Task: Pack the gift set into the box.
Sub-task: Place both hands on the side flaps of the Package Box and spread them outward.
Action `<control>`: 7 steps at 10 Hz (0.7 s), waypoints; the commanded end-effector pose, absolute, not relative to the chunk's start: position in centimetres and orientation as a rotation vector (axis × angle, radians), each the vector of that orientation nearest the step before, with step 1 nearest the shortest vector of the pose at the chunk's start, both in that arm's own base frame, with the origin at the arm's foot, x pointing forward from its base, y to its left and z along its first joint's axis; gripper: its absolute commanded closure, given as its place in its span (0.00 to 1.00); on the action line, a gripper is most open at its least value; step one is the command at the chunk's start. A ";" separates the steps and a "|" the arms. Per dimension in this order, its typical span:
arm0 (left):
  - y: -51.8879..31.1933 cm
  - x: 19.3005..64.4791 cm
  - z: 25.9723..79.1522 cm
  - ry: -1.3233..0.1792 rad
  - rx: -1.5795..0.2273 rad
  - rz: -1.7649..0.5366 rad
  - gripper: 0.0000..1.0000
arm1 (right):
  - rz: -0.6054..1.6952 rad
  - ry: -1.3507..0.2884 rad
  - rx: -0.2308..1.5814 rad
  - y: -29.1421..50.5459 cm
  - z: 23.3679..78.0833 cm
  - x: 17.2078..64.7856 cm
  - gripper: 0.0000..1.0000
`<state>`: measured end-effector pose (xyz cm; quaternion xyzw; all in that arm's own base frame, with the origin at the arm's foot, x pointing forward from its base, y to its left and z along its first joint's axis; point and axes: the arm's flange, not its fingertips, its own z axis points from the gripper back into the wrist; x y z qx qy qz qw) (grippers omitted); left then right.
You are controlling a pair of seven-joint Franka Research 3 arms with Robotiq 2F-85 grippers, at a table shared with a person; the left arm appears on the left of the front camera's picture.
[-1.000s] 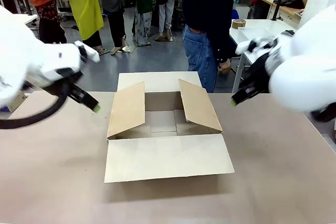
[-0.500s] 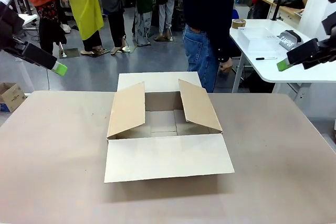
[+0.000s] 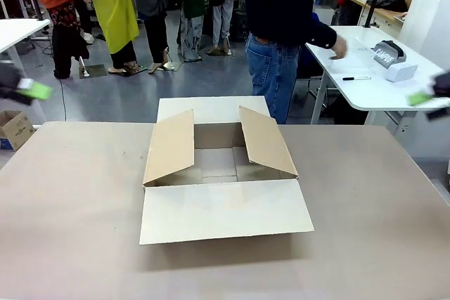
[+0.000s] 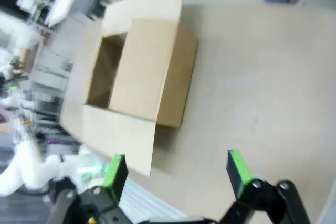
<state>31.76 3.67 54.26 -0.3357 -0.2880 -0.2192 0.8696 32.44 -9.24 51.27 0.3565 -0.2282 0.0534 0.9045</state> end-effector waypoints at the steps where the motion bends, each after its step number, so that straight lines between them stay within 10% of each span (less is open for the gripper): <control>1: 14.6 29.5 50.2 -0.581 -1.085 -0.151 0.00 | -0.118 -0.313 1.103 -19.7 47.4 32.9 0.00; 7: 22.5 26.6 43.3 -0.686 -1.288 0.148 0.00 | -0.350 -0.371 1.374 -25.9 39.1 28.0 0.00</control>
